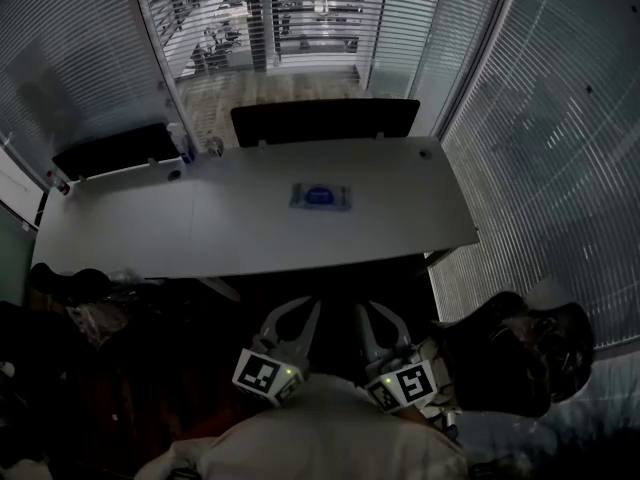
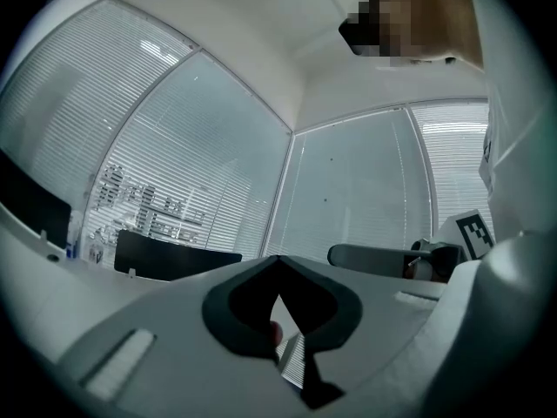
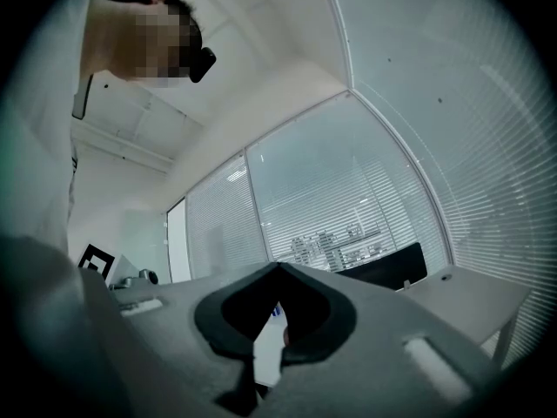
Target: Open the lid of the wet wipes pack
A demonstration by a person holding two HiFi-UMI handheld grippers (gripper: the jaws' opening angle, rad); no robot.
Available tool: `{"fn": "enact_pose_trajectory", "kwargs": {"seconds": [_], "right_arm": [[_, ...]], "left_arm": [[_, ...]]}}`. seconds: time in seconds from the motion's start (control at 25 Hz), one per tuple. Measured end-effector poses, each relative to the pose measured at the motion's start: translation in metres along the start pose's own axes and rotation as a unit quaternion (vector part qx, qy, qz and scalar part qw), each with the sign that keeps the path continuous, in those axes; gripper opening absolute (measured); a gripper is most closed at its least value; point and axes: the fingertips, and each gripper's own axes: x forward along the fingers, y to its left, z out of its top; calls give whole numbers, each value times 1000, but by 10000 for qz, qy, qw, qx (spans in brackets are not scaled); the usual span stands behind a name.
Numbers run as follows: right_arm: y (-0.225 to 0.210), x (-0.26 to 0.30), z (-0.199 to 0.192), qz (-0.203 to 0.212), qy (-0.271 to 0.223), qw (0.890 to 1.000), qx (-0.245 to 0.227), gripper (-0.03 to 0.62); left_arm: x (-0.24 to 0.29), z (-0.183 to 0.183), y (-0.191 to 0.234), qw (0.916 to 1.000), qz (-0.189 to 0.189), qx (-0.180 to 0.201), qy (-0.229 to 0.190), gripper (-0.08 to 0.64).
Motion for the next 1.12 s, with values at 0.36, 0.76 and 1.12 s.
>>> {"fn": "enact_pose_trajectory", "kwargs": {"seconds": [0.36,0.76,1.12], "right_arm": [[-21,-16,1,-98,18,10000,-2,-2],[-30,-5,-1,-113,18,9999,-16,-1],[-41,40,-10,-119,121,9998,-38,-2]], "left_arm": [[14,-10,-17,10000,-18,19,74,3],[29,-6,-9,10000,-22,-39,-10,3],[54,-5,35,9999,6,-133,-8,3]]}}
